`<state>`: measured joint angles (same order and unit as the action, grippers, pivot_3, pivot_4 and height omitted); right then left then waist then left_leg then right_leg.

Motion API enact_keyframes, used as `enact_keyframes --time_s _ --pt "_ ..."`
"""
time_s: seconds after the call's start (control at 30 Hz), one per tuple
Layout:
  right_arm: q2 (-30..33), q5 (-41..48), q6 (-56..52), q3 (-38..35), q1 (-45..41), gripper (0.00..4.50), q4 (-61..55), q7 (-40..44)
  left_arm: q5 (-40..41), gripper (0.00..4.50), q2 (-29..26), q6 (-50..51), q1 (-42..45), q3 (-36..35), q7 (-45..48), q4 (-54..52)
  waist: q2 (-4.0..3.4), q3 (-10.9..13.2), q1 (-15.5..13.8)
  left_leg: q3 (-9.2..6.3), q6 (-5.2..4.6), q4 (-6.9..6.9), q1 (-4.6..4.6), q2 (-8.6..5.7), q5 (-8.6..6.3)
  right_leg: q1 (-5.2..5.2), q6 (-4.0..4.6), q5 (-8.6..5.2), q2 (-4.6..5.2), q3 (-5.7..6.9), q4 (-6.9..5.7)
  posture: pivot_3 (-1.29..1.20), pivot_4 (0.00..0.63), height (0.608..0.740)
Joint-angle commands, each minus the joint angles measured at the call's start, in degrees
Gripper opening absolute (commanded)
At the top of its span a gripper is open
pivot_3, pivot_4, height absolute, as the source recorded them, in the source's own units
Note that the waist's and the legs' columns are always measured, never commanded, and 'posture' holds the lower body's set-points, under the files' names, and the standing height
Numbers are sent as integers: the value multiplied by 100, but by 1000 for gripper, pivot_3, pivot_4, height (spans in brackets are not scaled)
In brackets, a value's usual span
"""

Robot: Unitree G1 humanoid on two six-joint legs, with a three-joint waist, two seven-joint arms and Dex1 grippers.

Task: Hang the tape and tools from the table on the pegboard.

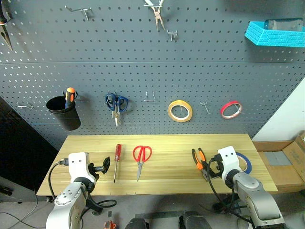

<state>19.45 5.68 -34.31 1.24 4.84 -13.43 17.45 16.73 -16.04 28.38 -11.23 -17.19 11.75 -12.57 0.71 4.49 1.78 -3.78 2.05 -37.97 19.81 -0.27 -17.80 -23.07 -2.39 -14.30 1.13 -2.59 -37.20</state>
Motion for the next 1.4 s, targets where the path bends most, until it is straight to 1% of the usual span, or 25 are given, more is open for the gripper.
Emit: enact_keyframes --time_s 0.03,0.1,0.7,0.8,0.9,0.97,1.07,1.17,1.23,1.3,1.4 --pt "68 -8 27 -81 -145 4500 -102 25 -47 4472 -110 -33 -26 -50 8 -245 0 0 0 0 0 0 0 0 0 0 0 0 0 0 0 6 85 740" --pt "85 -5 32 -92 -182 4500 -64 32 39 4472 -42 -62 18 -130 -22 -227 0 2 -5 0 0 0 0 0 0 0 0 0 0 0 0 8 85 740" --pt "143 -28 91 -185 -221 4500 80 -12 56 4472 -139 -25 141 -137 117 -136 3 13 -8 -1 0 1 1 0 0 0 1 -1 0 2 2 -1 98 740" --pt "272 -52 175 -306 -370 4500 374 3 -116 4472 -383 -131 235 222 459 -110 10 57 -6 -1 0 1 0 0 0 1 1 -1 0 3 2 0 107 740" --pt "439 -72 267 -386 -588 4500 738 43 -210 4472 -577 -171 539 622 782 23 12 140 -9 3 -1 -1 0 -1 1 2 -1 1 1 1 2 0 123 740" --pt "487 -36 234 -438 -747 4500 997 74 -288 4472 -656 -248 874 995 1092 214 13 161 -15 3 -1 -1 0 -1 1 2 -1 2 1 3 1 0 126 740" --pt "514 30 125 -492 -1011 4500 1419 138 -416 4472 -712 -441 1511 1828 1814 447 15 214 -15 1 -1 0 2 -1 1 2 1 2 1 6 1 -8 146 740" --pt "548 100 -90 -599 -1276 4500 1886 195 -439 4472 -516 -376 2451 2854 2732 796 15 304 -12 2 -1 -1 7 -5 1 3 1 3 4 3 4 -39 175 740" --pt "586 96 -205 -654 -1412 4500 2096 200 -545 4472 -416 -497 2976 3389 3267 1166 8 356 4 4 -2 -2 13 -7 1 0 1 5 6 2 7 -58 192 740" --pt "620 45 -228 -646 -1474 4500 2167 201 -643 4472 -395 -664 3252 3636 3550 1451 -2 417 46 7 -10 -2 14 -7 -3 -2 1 5 7 -1 6 -70 200 740" --pt "616 114 -455 -786 -1626 4500 2310 146 -945 4472 -178 -1265 3873 4083 3963 2240 -12 500 169 11 -39 3 13 -3 -20 -8 6 2 6 -4 2 -90 211 740"
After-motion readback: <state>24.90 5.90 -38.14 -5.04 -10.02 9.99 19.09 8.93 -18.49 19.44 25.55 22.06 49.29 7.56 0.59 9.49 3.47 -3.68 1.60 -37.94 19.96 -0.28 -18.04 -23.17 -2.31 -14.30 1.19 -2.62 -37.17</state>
